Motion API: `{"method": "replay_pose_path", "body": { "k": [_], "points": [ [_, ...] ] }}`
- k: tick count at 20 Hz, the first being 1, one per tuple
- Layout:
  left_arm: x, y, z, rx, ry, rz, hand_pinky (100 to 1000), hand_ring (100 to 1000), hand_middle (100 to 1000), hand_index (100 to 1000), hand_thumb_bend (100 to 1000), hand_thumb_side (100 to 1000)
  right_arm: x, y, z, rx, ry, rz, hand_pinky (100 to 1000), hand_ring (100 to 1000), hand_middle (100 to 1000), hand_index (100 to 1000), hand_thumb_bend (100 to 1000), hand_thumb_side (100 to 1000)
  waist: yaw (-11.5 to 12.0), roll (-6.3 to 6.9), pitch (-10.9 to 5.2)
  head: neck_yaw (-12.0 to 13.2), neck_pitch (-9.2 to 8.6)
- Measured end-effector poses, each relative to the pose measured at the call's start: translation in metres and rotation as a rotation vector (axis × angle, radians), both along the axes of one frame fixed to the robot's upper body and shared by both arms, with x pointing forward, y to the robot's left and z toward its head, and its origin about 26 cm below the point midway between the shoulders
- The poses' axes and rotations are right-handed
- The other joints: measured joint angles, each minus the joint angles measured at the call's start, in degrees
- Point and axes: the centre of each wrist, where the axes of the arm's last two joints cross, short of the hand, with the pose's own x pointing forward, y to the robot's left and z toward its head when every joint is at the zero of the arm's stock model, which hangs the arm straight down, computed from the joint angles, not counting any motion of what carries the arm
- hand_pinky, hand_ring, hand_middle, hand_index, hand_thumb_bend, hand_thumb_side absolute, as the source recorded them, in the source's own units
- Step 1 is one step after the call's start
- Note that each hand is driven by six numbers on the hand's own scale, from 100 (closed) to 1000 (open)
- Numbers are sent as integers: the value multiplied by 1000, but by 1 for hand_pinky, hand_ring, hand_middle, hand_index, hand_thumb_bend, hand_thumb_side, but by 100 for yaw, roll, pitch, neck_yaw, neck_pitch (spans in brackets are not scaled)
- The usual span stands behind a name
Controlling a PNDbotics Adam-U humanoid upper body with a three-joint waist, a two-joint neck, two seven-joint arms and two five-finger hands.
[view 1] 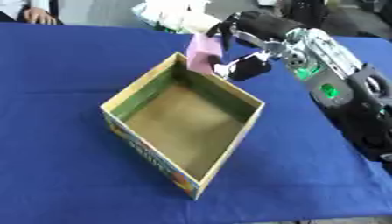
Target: Pick up objects on the table and place them in the box.
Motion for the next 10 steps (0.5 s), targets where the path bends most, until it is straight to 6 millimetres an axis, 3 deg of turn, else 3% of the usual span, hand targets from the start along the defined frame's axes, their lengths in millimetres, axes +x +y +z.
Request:
{"method": "replay_pose_path", "body": {
  "k": [10],
  "points": [
    [0, 0, 0, 2, 4, -1, 883, 864, 1000, 682, 100, 827, 4, 16, -34, -1, 119, 54, 799, 734, 529, 679, 100, 609, 84, -51, 17, -5, 0]
  ]
}}
